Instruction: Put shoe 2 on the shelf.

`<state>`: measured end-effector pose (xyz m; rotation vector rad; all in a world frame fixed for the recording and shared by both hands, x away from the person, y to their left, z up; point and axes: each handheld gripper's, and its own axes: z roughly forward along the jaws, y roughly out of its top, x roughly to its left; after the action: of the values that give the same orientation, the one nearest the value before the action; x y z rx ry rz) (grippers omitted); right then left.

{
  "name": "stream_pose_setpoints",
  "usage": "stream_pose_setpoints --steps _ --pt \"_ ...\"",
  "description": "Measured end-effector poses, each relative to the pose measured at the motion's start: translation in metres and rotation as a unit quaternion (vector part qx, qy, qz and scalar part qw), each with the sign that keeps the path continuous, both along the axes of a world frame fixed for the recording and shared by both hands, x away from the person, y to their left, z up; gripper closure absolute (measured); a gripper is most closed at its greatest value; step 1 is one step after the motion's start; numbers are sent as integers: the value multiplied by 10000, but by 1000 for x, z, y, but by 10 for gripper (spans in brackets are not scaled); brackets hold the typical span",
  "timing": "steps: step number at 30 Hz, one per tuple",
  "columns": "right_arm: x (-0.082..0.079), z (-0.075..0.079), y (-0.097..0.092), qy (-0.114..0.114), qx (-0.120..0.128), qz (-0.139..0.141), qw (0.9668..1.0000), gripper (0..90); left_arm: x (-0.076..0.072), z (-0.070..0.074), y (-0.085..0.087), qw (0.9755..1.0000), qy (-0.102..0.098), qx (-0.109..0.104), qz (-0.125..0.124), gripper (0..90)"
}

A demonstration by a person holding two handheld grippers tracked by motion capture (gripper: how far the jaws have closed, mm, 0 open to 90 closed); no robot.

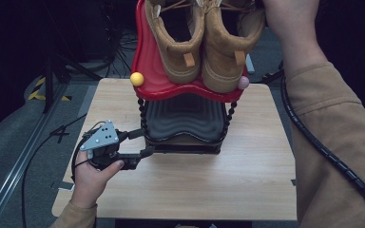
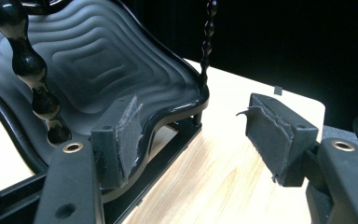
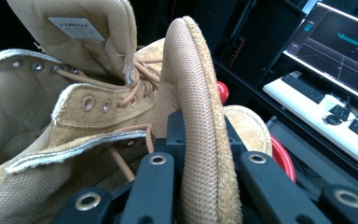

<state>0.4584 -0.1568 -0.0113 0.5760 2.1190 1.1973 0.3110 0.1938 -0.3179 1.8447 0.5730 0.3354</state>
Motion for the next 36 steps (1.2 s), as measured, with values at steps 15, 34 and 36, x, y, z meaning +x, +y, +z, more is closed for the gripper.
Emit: stream_pose_setpoints --steps 15,34,36 --pt "-2 -9 4 -100 160 26 9998 751 2 0 -5 10000 20 26 -63 359" --pt "-20 3 -11 -166 769 319 9964 504 5 0 -10 9999 27 30 -161 359" --pt "-26 5 -16 -214 897 411 9949 483 6 0 -11 9999 20 34 -164 359"
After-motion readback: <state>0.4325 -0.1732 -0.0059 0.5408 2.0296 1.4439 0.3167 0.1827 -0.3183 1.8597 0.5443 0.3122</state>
